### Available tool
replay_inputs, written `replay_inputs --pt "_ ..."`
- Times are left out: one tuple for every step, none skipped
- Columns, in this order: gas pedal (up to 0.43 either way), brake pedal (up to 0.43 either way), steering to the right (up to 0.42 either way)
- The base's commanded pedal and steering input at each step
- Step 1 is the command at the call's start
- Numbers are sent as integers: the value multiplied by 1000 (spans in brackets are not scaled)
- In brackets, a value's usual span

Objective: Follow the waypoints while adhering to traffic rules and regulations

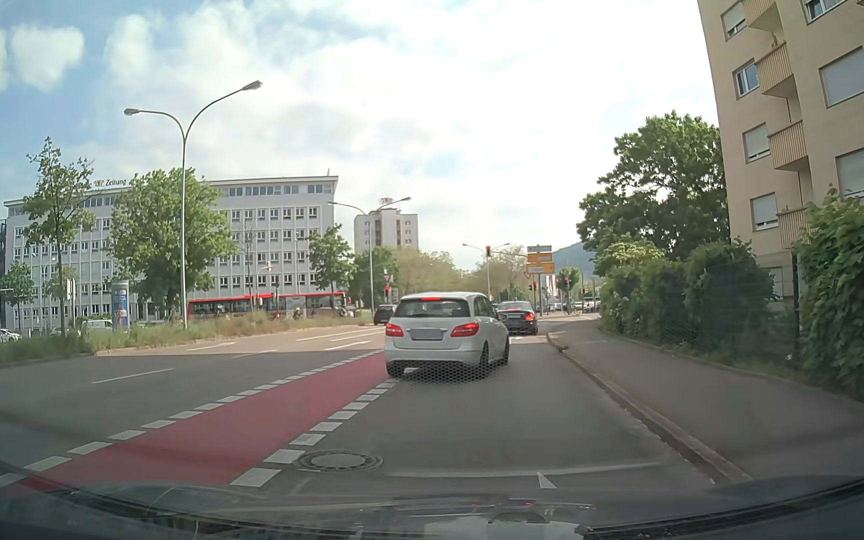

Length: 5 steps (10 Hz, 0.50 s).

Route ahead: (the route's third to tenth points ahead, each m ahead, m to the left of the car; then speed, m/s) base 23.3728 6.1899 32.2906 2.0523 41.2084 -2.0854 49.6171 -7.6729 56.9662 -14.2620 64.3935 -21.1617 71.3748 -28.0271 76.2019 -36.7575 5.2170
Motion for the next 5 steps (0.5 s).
replay_inputs --pt "197 0 3" --pt "189 0 4" --pt "189 0 4" --pt "177 0 6" --pt "169 0 12"
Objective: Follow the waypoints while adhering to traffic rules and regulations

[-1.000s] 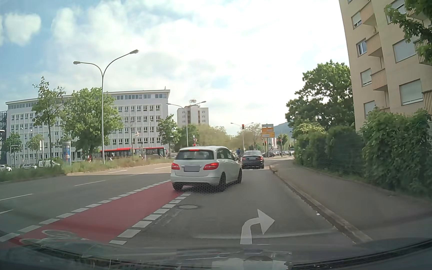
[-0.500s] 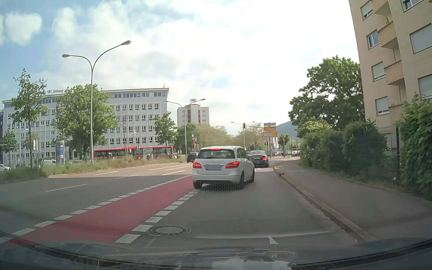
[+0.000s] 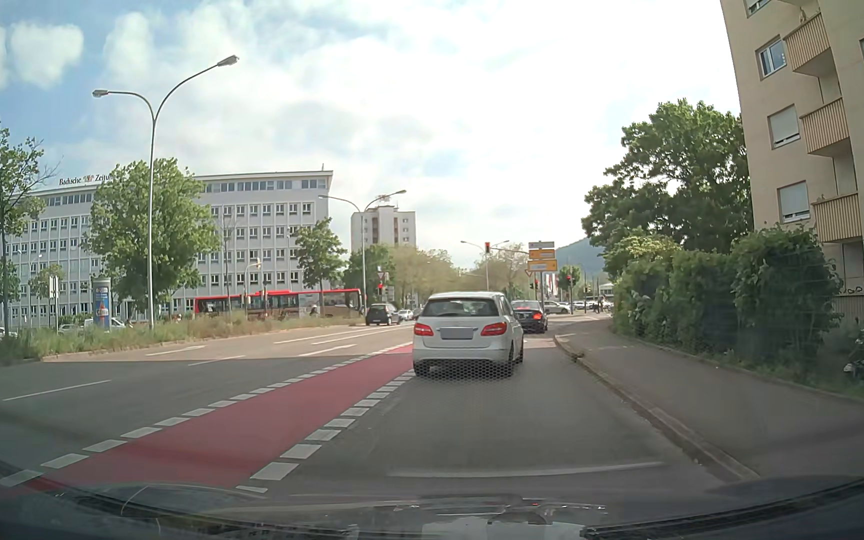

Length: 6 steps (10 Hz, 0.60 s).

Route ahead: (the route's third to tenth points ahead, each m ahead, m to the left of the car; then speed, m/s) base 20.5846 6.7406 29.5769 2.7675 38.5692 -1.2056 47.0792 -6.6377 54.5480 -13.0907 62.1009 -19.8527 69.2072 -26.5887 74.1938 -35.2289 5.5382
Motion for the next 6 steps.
replay_inputs --pt "150 0 13" --pt "130 0 12" --pt "118 0 12" --pt "118 0 12" --pt "110 0 14" --pt "87 0 16"
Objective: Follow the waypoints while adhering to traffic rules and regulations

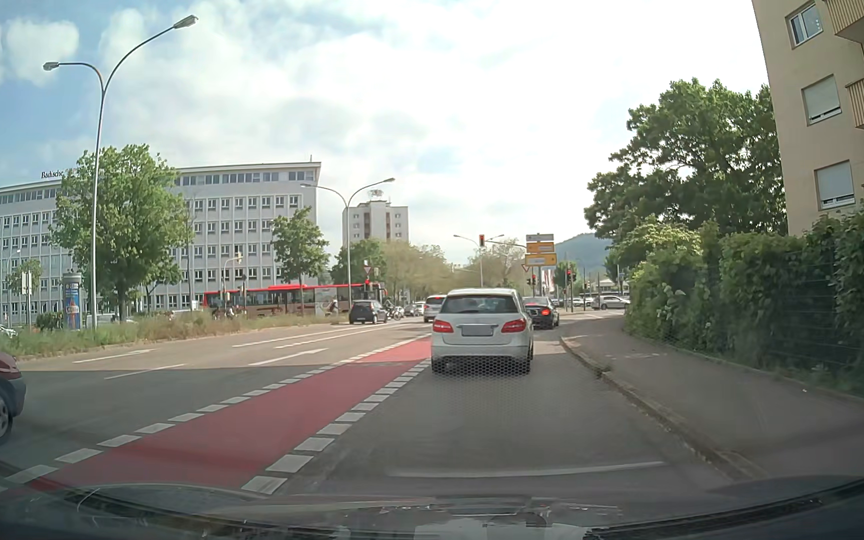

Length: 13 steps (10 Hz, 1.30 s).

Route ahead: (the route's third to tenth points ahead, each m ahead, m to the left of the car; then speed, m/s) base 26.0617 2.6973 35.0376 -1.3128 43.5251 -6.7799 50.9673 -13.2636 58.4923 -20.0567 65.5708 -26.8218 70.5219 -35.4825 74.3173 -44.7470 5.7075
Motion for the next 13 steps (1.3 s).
replay_inputs --pt "79 0 18" --pt "67 0 24" --pt "67 0 29" --pt "67 0 28" --pt "67 0 25" --pt "67 0 23" --pt "67 0 22" --pt "67 0 21" --pt "67 0 20" --pt "67 0 19" --pt "67 0 19" --pt "28 0 18" --pt "0 0 19"
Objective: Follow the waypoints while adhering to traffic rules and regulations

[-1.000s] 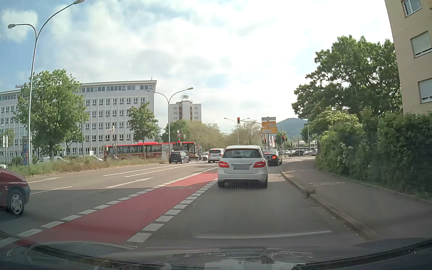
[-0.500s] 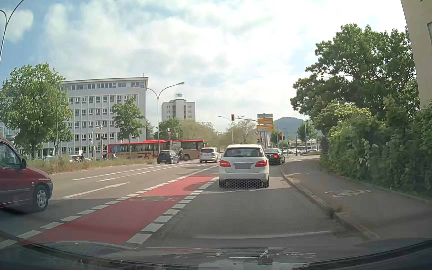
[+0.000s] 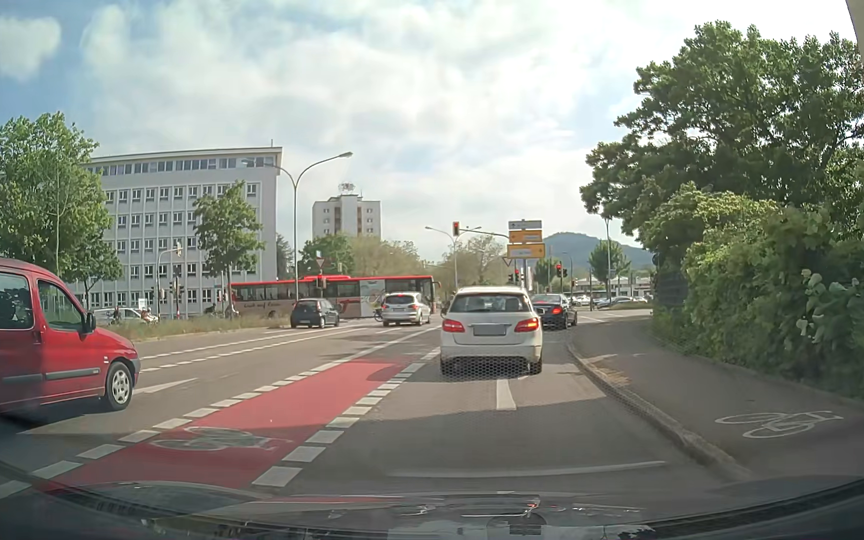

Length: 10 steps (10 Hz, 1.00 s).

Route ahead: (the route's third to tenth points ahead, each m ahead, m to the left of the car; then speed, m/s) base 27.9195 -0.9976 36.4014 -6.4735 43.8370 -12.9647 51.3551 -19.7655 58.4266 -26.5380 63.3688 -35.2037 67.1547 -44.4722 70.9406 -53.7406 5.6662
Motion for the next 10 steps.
replay_inputs --pt "0 0 18" --pt "0 0 18" --pt "0 0 18" --pt "0 30 18" --pt "0 104 19" --pt "0 134 19" --pt "0 140 19" --pt "0 140 19" --pt "0 146 19" --pt "0 159 19"
